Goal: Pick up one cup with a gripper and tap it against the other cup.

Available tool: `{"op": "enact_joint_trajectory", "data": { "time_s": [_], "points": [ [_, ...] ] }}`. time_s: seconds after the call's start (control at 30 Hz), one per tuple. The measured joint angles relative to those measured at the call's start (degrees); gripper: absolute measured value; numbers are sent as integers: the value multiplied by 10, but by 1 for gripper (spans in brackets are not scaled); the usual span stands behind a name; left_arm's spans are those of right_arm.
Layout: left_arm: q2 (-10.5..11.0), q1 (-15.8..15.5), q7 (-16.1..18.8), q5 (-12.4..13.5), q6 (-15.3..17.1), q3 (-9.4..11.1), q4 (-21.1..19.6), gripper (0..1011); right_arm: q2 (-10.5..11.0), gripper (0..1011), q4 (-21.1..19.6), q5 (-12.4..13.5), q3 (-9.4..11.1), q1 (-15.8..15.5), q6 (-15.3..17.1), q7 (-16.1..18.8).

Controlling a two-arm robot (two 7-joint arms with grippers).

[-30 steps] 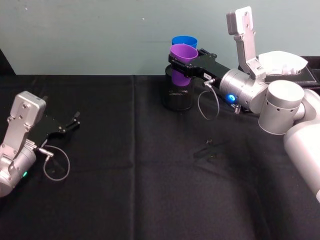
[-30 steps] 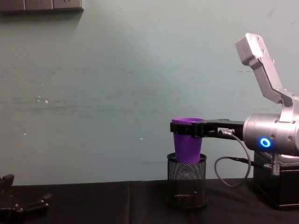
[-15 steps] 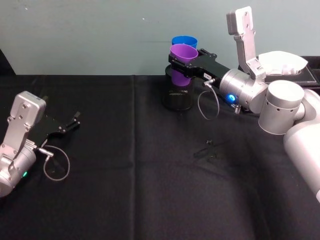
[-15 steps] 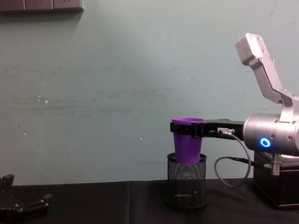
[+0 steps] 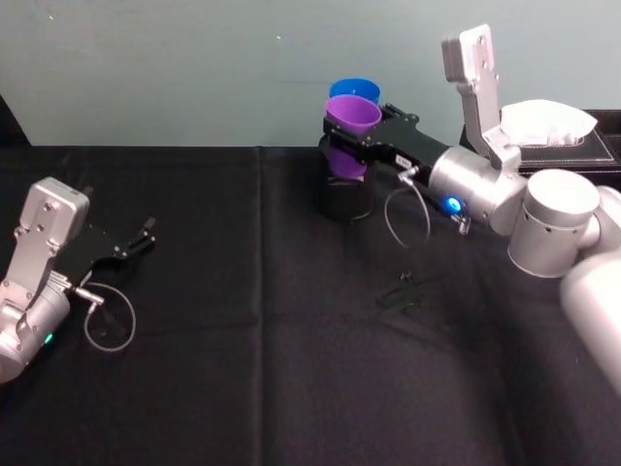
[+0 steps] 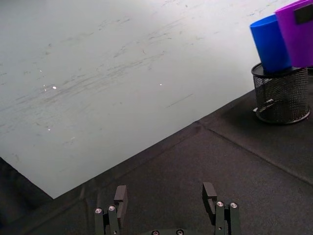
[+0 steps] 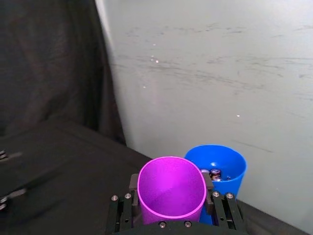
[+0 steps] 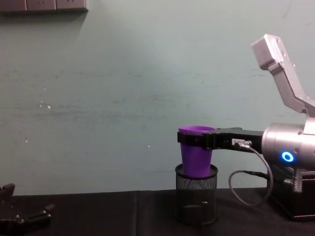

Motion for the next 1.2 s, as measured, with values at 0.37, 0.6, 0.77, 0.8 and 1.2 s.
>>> {"op": "enact_joint_trajectory", "data": {
  "time_s": [0.37, 0.6, 0.77, 0.8, 1.2],
  "points": [
    [0, 0, 0, 0, 0, 0, 0, 1005, 48, 732, -128, 18, -2, -95, 6, 7],
    [0, 0, 0, 0, 0, 0, 0, 1005, 79, 732, -183, 11, -8, -154, -14, 0],
    [0, 0, 0, 0, 0, 0, 0, 1005, 92, 732, -197, 2, -8, -183, -31, -6],
    [0, 0, 0, 0, 0, 0, 0, 1005, 93, 732, -197, 0, -8, -187, -34, -7],
    [0, 0, 0, 0, 0, 0, 0, 1005, 95, 732, -188, -15, -4, -218, -69, -8]
  ]
}}
